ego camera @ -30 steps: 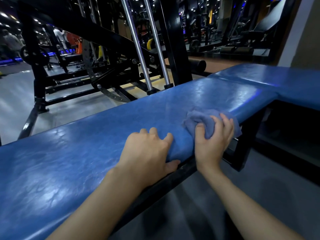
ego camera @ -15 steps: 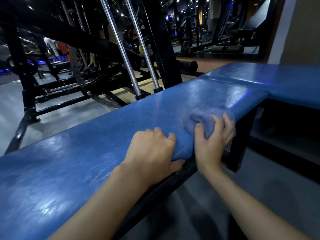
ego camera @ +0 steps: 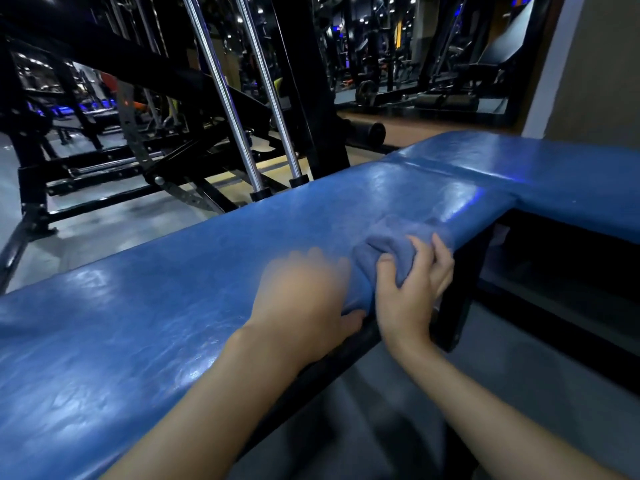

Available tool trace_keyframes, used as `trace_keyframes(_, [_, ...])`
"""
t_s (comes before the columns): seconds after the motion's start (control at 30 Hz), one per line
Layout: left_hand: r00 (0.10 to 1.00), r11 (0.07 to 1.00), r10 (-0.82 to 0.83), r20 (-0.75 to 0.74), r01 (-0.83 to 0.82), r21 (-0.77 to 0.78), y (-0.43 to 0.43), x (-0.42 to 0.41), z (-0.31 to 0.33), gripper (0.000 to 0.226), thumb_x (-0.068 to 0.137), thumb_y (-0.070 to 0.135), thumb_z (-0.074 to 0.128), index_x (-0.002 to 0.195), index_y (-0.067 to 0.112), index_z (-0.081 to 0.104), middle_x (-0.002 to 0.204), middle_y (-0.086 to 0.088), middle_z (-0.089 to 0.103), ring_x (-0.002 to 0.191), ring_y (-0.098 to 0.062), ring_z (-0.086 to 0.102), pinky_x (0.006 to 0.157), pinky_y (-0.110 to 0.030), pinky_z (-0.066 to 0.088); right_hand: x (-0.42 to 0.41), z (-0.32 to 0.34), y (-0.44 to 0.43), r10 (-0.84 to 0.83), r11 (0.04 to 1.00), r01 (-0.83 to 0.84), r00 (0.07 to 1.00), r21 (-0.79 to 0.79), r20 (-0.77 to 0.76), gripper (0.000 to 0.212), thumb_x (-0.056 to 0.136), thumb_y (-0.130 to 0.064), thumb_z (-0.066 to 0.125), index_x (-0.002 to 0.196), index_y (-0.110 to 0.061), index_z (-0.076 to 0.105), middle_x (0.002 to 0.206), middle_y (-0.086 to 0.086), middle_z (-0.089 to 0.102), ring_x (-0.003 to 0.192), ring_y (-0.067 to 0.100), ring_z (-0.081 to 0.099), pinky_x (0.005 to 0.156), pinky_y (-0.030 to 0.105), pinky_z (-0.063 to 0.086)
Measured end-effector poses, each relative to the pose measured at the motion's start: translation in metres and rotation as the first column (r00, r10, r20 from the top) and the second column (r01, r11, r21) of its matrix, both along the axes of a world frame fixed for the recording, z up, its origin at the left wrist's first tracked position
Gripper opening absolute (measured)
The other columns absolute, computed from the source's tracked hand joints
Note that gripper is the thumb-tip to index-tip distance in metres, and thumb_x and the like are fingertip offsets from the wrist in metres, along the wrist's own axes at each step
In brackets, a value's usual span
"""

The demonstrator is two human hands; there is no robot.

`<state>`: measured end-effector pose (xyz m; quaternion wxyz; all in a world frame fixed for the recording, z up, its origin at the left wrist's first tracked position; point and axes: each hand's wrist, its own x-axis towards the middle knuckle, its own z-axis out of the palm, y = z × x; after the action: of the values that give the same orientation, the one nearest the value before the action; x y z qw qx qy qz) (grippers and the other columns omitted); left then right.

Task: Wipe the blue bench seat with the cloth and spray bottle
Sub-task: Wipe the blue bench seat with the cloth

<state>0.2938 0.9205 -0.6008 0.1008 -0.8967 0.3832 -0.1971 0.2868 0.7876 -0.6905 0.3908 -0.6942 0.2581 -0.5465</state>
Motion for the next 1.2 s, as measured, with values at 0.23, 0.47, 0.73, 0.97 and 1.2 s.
trace_keyframes(0.23, [0.997, 0.996, 0.077, -0.027, -0.075, 0.051, -0.003, -0.009, 0.003, 0.06, 0.088, 0.072, 0.039, 0.125, 0.025, 0.041, 0.092, -0.004, 0.04, 0.075, -0.025, 0.04, 0.055, -0.034, 0.024, 0.017, 0.022, -0.068, -0.086, 0.996, 0.085, 0.986, -0.017, -0.142, 0.054, 0.072, -0.04, 0.044, 0.105, -0.003, 0.066, 0.124, 0.019, 0.057, 0.126, 0.041, 0.046, 0.106, 0.057, 0.032])
trace_keyframes(0.47, [0.994, 0.998, 0.02, -0.104, -0.014, 0.059, -0.037, -0.002, 0.012, 0.046, 0.089, 0.061, 0.048, 0.103, 0.018, 0.059, 0.1, -0.003, 0.048, 0.08, -0.022, 0.044, 0.06, -0.032, 0.026, 0.007, 0.006, -0.035, -0.02, 0.999, 0.017, 0.997, -0.041, -0.069, 0.057, 0.075, -0.041, 0.045, 0.117, -0.004, 0.06, 0.139, 0.021, 0.041, 0.135, 0.041, 0.028, 0.115, 0.043, 0.017])
trace_keyframes(0.73, [0.996, 0.997, -0.07, -0.051, 0.071, 0.032, -0.077, 0.016, 0.021, 0.054, 0.087, 0.071, 0.042, 0.088, 0.018, 0.03, 0.071, 0.003, 0.032, 0.056, -0.018, 0.031, 0.05, -0.033, 0.019, 0.029, 0.021, -0.115, -0.111, 0.992, 0.115, 0.992, 0.06, -0.065, 0.057, 0.069, -0.042, 0.042, 0.108, -0.006, 0.062, 0.13, 0.017, 0.05, 0.129, 0.035, 0.037, 0.114, 0.041, 0.021])
trace_keyframes(0.97, [0.995, 0.999, -0.042, -0.092, 0.045, 0.03, -0.121, 0.031, 0.008, 0.057, 0.085, 0.07, 0.045, 0.102, 0.016, 0.047, 0.092, 0.0, 0.038, 0.08, -0.023, 0.04, 0.063, -0.034, 0.028, 0.038, 0.013, -0.142, -0.117, 0.992, 0.117, 0.993, 0.054, 0.009, 0.048, 0.07, -0.036, 0.048, 0.105, -0.007, 0.064, 0.128, 0.016, 0.048, 0.127, 0.035, 0.039, 0.112, 0.05, 0.026])
trace_keyframes(1.2, [0.994, 0.998, -0.003, -0.106, 0.009, 0.057, -0.141, 0.032, 0.013, 0.057, 0.084, 0.074, 0.043, 0.101, 0.02, 0.042, 0.093, -0.003, 0.038, 0.09, -0.028, 0.053, 0.064, -0.033, 0.029, 0.037, 0.015, -0.18, -0.059, 0.997, 0.063, 0.993, 0.041, -0.099, 0.059, 0.069, -0.044, 0.043, 0.115, -0.01, 0.057, 0.137, 0.015, 0.041, 0.132, 0.034, 0.031, 0.114, 0.045, 0.023])
